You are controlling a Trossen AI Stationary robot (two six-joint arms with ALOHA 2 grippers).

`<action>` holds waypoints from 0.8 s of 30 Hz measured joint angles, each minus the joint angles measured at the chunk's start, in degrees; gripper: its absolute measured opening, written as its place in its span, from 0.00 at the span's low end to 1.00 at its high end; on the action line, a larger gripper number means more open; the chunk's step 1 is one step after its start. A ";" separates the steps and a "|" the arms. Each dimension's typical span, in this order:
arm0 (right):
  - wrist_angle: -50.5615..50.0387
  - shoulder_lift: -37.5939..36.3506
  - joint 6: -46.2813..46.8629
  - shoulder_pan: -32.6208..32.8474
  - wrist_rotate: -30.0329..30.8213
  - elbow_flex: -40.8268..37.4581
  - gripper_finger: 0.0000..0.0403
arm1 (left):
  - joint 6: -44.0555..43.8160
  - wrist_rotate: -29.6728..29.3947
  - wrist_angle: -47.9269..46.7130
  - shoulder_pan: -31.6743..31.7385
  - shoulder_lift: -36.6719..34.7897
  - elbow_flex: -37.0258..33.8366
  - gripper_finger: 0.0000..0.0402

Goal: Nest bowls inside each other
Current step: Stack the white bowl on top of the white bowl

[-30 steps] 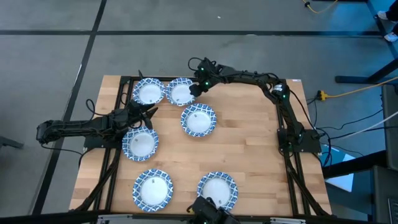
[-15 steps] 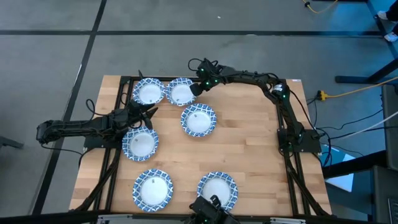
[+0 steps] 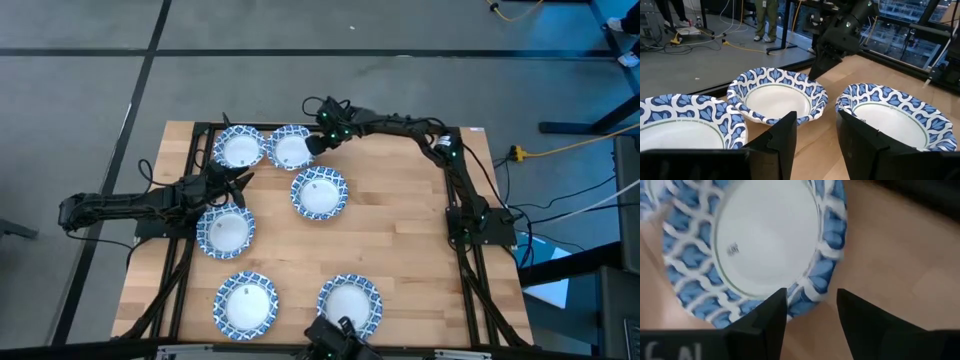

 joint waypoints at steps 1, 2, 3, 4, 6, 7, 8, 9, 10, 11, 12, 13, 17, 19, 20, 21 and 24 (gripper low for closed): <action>-0.32 0.28 0.04 0.00 -0.41 -0.02 0.43 | 0.00 0.00 -0.01 -0.01 0.01 0.00 0.33; 0.39 0.62 0.04 0.07 -0.50 -0.02 0.43 | 0.00 0.01 0.00 -0.01 0.00 0.00 0.33; 0.92 0.79 0.08 0.13 -0.69 -0.02 0.43 | 0.07 0.00 -0.02 -0.02 0.02 0.00 0.33; 0.59 0.87 0.18 0.13 -0.83 -0.02 0.43 | 0.09 -0.02 0.00 0.00 0.00 0.00 0.33; 1.18 1.10 0.24 0.13 -0.92 0.00 0.43 | 0.09 0.00 0.00 -0.02 0.00 0.00 0.33; 1.00 1.18 0.24 0.13 -0.97 0.00 0.43 | 0.09 -0.01 -0.01 0.00 0.01 0.00 0.33; 0.87 1.24 0.20 0.13 -1.01 0.00 0.43 | 0.09 -0.02 0.00 -0.01 0.00 0.00 0.33; 0.91 1.25 0.16 0.13 -0.99 0.00 0.42 | 0.13 0.00 0.00 -0.02 0.01 0.00 0.33; 0.95 1.25 0.11 0.13 -0.99 0.00 0.42 | 0.19 -0.02 -0.02 0.00 0.02 0.00 0.33; 1.04 1.25 0.01 0.13 -0.99 0.00 0.41 | 0.20 -0.02 0.00 0.00 0.00 -0.01 0.33; 1.03 1.25 -0.02 0.13 -0.99 0.00 0.39 | 0.24 -0.01 -0.01 -0.01 0.00 0.00 0.33; 0.99 1.25 -0.15 0.13 -0.98 0.00 0.37 | 0.24 -0.02 -0.01 0.00 0.00 0.00 0.33; 0.95 1.19 -1.14 -0.07 -0.77 0.00 0.25 | 0.23 -0.02 -0.02 -0.01 0.02 0.00 0.33; 0.87 1.08 -1.80 -0.29 -0.84 0.00 0.18 | 0.24 0.00 0.00 0.00 0.00 0.00 0.33; 0.93 1.04 -2.04 -0.39 -1.02 0.10 0.15 | 0.23 -0.02 -0.01 0.00 0.01 0.00 0.33; 0.71 1.03 -2.88 -0.41 -1.09 0.51 0.12 | 0.22 0.00 0.00 0.00 0.02 0.00 0.33; 0.89 1.00 -4.94 -0.43 -2.02 2.18 0.03 | 0.22 -0.02 0.00 0.00 0.01 -0.01 0.33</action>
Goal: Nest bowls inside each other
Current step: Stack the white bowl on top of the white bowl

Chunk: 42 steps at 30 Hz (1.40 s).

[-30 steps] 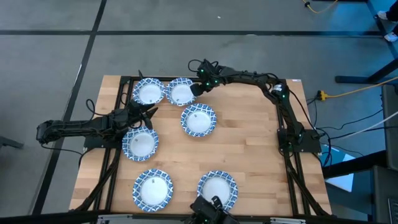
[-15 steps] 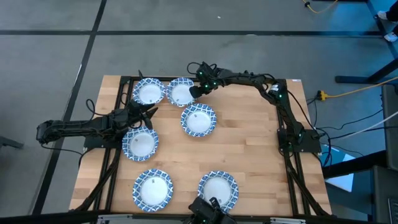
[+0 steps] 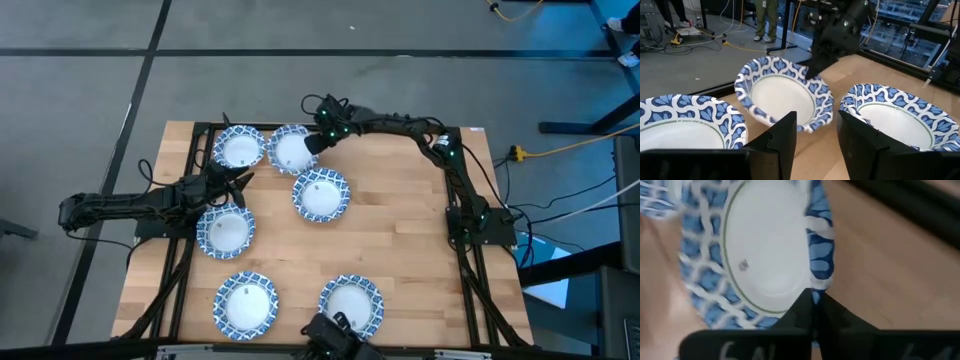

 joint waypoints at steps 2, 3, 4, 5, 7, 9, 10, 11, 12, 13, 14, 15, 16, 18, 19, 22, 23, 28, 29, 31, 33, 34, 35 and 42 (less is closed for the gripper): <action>-0.05 -0.01 -1.18 0.19 -0.07 1.51 0.02 | 0.00 0.00 0.00 -0.01 0.01 0.01 0.33; -0.30 -0.01 -1.35 0.21 -0.07 2.46 0.02 | 0.00 0.01 0.00 0.00 0.00 0.01 0.33; -0.61 -0.01 -1.41 0.21 -0.27 3.51 0.02 | 0.00 0.01 -0.01 -0.01 0.00 0.01 0.33; -1.28 -0.01 -1.55 0.21 -0.76 4.78 0.02 | 0.00 0.00 -0.01 0.00 0.01 -0.01 0.33; -2.92 -0.03 -2.85 0.22 -2.22 7.36 0.01 | -0.03 0.00 0.00 0.00 0.00 0.01 0.33; -6.37 -0.06 -4.02 0.21 -3.31 10.22 0.01 | -0.03 0.00 -0.01 0.00 0.00 0.01 0.33; -8.48 -0.06 -4.76 0.21 -3.51 11.72 0.01 | -0.03 0.00 0.00 0.00 -0.01 0.01 0.33; -10.82 -0.06 -5.94 0.21 -3.55 13.31 0.01 | -0.03 0.00 0.00 0.00 0.00 0.01 0.33; -13.39 -0.06 -7.15 0.21 -3.89 14.96 0.01 | -0.03 0.00 -0.01 -0.02 -0.01 0.01 0.33; -16.35 -0.06 -8.80 0.18 -4.89 16.58 0.01 | -0.03 0.01 0.00 -0.01 0.01 0.01 0.33; -19.86 -0.06 -10.36 0.14 -6.10 18.20 0.01 | -0.03 0.00 0.00 0.00 0.00 0.01 0.33; -23.47 -0.06 -11.84 0.13 -7.18 19.79 0.01 | -0.03 0.00 0.00 0.00 0.01 0.01 0.33; -26.74 -0.06 -13.28 0.11 -8.15 21.31 0.01 | 0.00 0.01 0.00 0.00 -0.01 0.01 0.33; -33.79 -0.06 -16.44 0.02 -9.66 24.41 0.01 | -0.02 0.00 0.00 0.00 -0.01 -0.01 0.33; -37.77 -0.12 -18.32 0.02 -10.19 25.90 0.01 | -0.03 0.00 0.00 0.00 0.01 0.00 0.33; -48.55 -0.17 -22.92 0.04 -10.68 29.18 0.01 | -0.05 0.00 0.00 -0.01 0.00 0.01 0.33; -51.57 -0.17 -24.27 0.17 -10.71 29.80 0.01 | -0.05 0.02 0.00 0.00 0.01 0.01 0.33; -57.51 -0.19 -27.65 1.38 -10.67 29.45 0.01 | -0.38 0.02 0.00 -0.01 0.01 0.01 0.33; -57.55 -0.19 -28.06 1.70 -10.67 28.73 0.01 | -0.41 0.02 0.00 0.00 -0.01 0.01 0.33; -57.33 -0.19 -28.26 2.26 -10.74 27.11 0.01 | -0.46 0.02 0.00 -0.02 -0.01 0.01 0.33; -56.77 -0.19 -28.50 2.91 -10.77 25.16 0.01 | -0.46 0.02 0.00 0.00 0.01 0.01 0.33; -56.16 -0.19 -28.52 3.26 -11.02 24.06 0.01 | -0.46 0.02 0.00 -0.02 0.01 0.01 0.33; -55.43 -0.19 -28.55 3.55 -11.57 23.05 0.01 | -0.46 0.02 0.00 0.00 0.01 0.01 0.33; -48.08 -0.17 -28.60 4.72 -13.08 16.91 0.01 | -0.53 0.02 0.00 0.00 -0.01 0.01 0.33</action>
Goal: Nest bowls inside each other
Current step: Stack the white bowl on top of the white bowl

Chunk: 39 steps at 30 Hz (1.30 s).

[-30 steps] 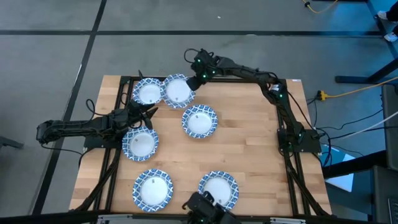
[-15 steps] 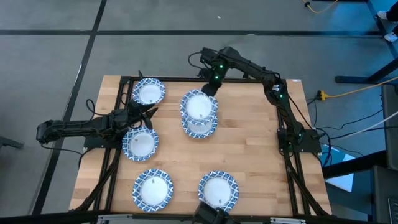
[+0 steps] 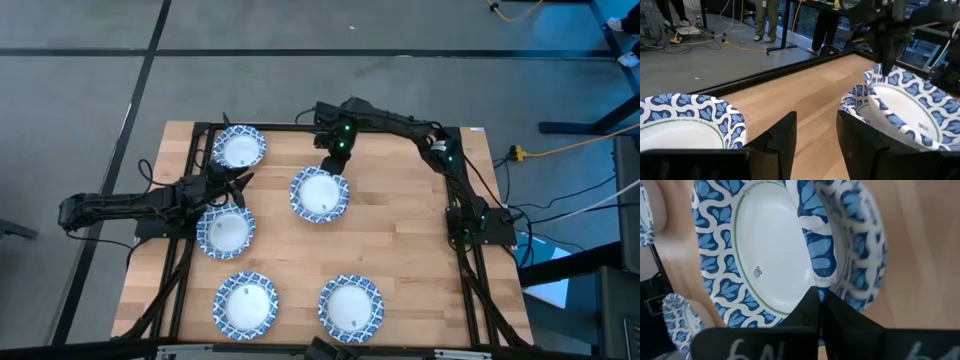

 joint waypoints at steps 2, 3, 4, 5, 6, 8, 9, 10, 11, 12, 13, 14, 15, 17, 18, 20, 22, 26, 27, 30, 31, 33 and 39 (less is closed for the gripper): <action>1.68 -0.02 0.31 -0.06 -0.08 -1.59 0.01 | -0.03 0.00 -0.01 0.00 0.00 -0.01 0.33; 1.79 0.00 0.37 -0.06 -0.04 -2.40 0.01 | -0.04 0.00 -0.02 -0.01 0.01 0.00 0.33; 1.88 0.00 0.39 -0.09 -0.04 -3.07 0.02 | -0.04 0.00 -0.01 -0.02 0.01 0.00 0.33; 2.39 0.00 0.37 -0.11 -0.03 -3.60 0.02 | -0.07 0.00 0.00 0.00 0.02 0.00 0.33; 2.90 0.00 0.23 -0.11 -0.02 -3.97 0.03 | -0.07 0.01 -0.02 -0.01 0.00 -0.01 0.33; 3.29 0.00 -0.22 -0.09 -0.01 -4.53 0.06 | -0.07 0.00 0.00 0.00 0.00 -0.02 0.33; 3.60 0.00 -0.40 -0.09 0.03 -4.70 0.07 | -0.07 0.00 -0.02 0.00 0.02 0.00 0.33; 4.13 0.00 -0.56 -0.08 0.05 -4.78 0.08 | -0.07 0.00 0.00 -0.01 0.00 0.00 0.33; 4.50 0.00 -0.81 -0.07 0.05 -4.78 0.10 | -0.07 0.00 0.00 0.00 0.01 -0.01 0.33; 4.59 0.00 -1.17 -0.07 0.05 -4.78 0.11 | -0.07 0.00 -0.01 0.00 0.01 0.00 0.33; 4.65 0.00 -1.27 -0.07 0.11 -4.78 0.13 | -0.07 0.02 -0.02 0.00 0.00 0.00 0.33; 4.88 0.00 -1.29 -0.07 0.16 -4.78 0.15 | -0.07 0.00 -0.02 0.00 0.00 0.00 0.33; 5.10 0.00 -1.30 -0.07 0.19 -4.78 0.18 | -0.07 0.00 0.00 0.00 0.00 0.00 0.33; 5.36 0.00 -1.38 -0.07 0.20 -4.78 0.23 | -0.07 0.00 -0.02 0.00 0.00 0.00 0.33; 5.40 0.00 -1.44 -0.07 0.28 -4.78 0.26 | -0.07 0.00 0.00 -0.01 0.00 -0.01 0.33; 5.41 0.00 -1.78 -0.07 1.09 -4.78 0.32 | -0.07 0.01 -0.01 -0.01 0.01 -0.01 0.33; 5.38 0.00 -2.43 -0.19 1.49 -4.78 0.38 | -0.07 0.00 0.00 -0.02 0.02 0.00 0.33; 4.92 -0.09 -2.59 -0.39 1.67 -3.67 0.48 | -0.05 0.01 0.00 -0.01 0.01 0.00 0.33; 4.92 -0.10 -2.78 -0.42 1.71 -2.75 0.50 | -0.05 0.00 -0.01 -0.02 0.00 -0.01 0.33; 4.18 -0.22 -4.51 -0.42 1.69 0.45 0.52 | -0.05 0.00 0.00 -0.02 0.00 0.00 0.33; 2.87 -0.22 -5.80 -0.34 1.73 2.04 0.53 | -0.04 0.02 0.00 -0.02 0.00 0.00 0.33; 0.17 -0.30 -7.70 0.00 1.71 5.52 0.53 | -0.05 0.02 0.00 0.00 0.00 -0.01 0.33; -9.16 -1.01 -10.46 1.44 1.68 16.02 0.53 | -0.04 0.02 -0.01 -0.01 0.01 0.00 0.33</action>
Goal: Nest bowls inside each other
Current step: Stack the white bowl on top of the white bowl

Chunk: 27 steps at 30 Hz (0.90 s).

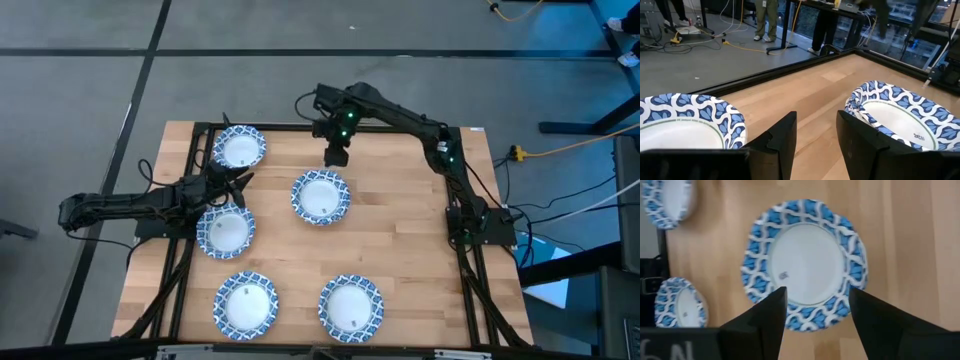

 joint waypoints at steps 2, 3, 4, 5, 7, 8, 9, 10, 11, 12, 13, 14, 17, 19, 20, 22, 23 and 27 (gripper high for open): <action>0.46 -2.60 -0.10 0.63 -0.08 -0.79 0.53 | 0.00 0.00 0.01 0.00 0.00 0.00 0.33; 0.53 -3.97 -0.11 0.92 0.03 -1.63 0.53 | 0.00 0.00 0.01 -0.01 -0.01 0.00 0.33; 0.69 -5.53 -0.06 1.33 0.42 -2.33 0.53 | 0.00 0.00 -0.01 0.01 0.01 -0.02 0.33; 1.15 -7.33 -0.05 1.58 0.78 -3.27 0.53 | 0.03 0.01 0.00 0.00 0.01 0.00 0.33; 2.32 -10.87 0.21 2.43 1.22 -5.78 0.53 | 0.11 0.00 -0.01 0.01 0.01 -0.01 0.33; 3.21 -12.70 0.30 2.74 1.31 -7.23 0.53 | 0.15 -0.01 0.00 -0.01 0.01 0.00 0.33; 4.37 -14.49 0.36 3.33 1.38 -9.02 0.53 | 0.17 -0.02 0.00 0.01 0.00 -0.01 0.33; 5.77 -16.58 0.63 3.76 1.47 -11.09 0.53 | 0.17 -0.02 0.01 0.01 0.01 0.00 0.33; 7.27 -18.62 1.54 4.18 1.55 -13.52 0.53 | 0.17 0.00 -0.01 0.01 0.01 0.00 0.33; 9.70 -20.87 2.23 4.78 1.95 -16.50 0.53 | 0.17 0.00 -0.01 0.01 0.01 0.00 0.33; 12.35 -23.20 3.13 5.17 2.36 -19.77 0.53 | 0.17 0.00 -0.01 -0.01 0.01 -0.02 0.33; 15.18 -25.73 3.66 5.69 2.94 -23.66 0.53 | 0.19 -0.01 0.00 0.01 0.01 0.00 0.33; 24.76 -33.14 6.95 7.24 4.16 -36.32 0.53 | 0.22 0.00 -0.01 -0.01 0.01 -0.01 0.33; 31.10 -37.99 9.78 8.33 4.81 -44.39 0.53 | 0.24 0.00 -0.01 -0.01 0.01 0.00 0.33; 34.07 -40.35 11.16 8.98 5.19 -48.38 0.53 | 0.32 -0.02 0.01 -0.01 0.01 -0.02 0.33; 38.67 -44.61 12.93 10.29 5.38 -55.76 0.53 | 0.59 -0.02 0.00 0.00 0.01 -0.01 0.33; 40.72 -46.56 14.20 11.17 5.38 -59.51 0.53 | 0.61 0.00 0.01 0.01 0.01 0.00 0.33; 48.23 -52.64 22.50 15.23 5.12 -72.92 0.53 | 0.59 0.00 0.00 0.01 0.00 0.00 0.33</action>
